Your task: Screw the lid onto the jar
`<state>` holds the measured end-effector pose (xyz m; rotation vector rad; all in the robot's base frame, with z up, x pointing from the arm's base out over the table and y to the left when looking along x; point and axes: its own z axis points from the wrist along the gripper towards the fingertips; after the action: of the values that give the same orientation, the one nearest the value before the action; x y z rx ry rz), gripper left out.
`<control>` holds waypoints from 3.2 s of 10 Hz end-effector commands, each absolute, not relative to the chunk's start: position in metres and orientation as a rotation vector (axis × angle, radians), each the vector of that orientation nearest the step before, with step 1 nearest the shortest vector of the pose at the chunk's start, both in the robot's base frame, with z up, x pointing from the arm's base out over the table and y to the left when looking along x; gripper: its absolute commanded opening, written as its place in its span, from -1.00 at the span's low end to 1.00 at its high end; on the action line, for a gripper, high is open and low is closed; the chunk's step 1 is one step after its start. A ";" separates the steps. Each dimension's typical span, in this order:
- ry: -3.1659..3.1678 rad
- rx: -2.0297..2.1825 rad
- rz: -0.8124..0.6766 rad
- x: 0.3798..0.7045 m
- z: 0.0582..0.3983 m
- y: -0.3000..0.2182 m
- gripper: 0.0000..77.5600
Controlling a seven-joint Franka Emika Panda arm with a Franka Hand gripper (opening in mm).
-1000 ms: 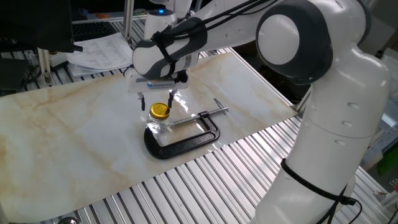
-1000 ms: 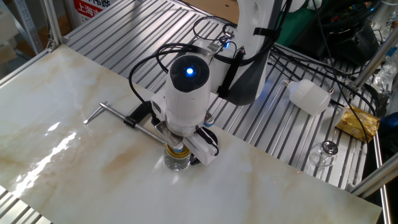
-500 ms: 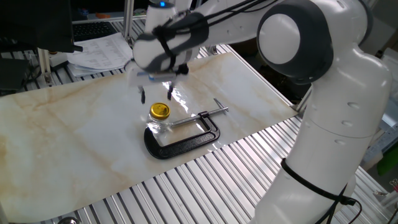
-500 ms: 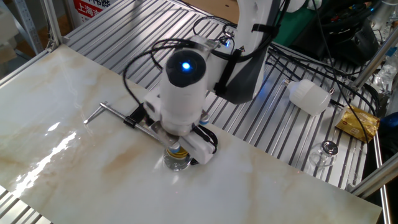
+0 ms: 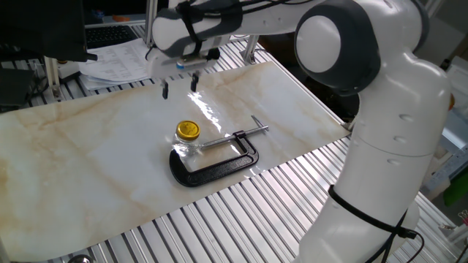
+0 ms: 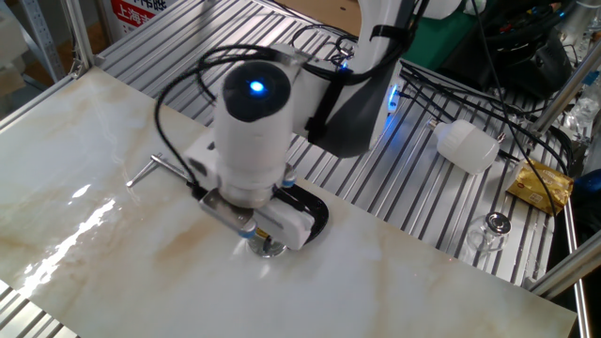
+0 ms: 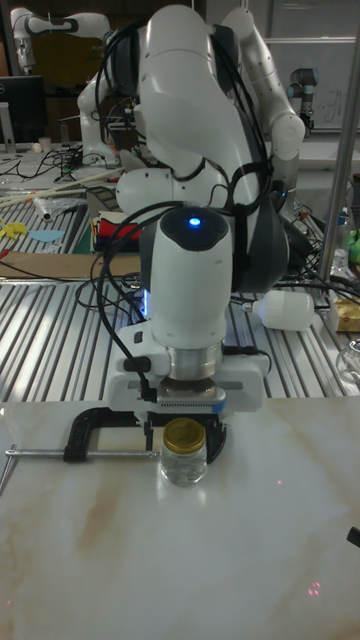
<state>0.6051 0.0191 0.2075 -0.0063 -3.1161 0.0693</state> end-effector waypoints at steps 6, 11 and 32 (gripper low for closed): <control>-3.108 0.064 0.041 0.596 0.192 0.026 1.00; -3.133 0.052 0.015 0.565 0.173 0.020 1.00; -3.138 0.117 0.010 0.524 0.145 0.024 1.00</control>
<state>0.5242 0.0244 0.1448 0.1177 -3.1335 0.0097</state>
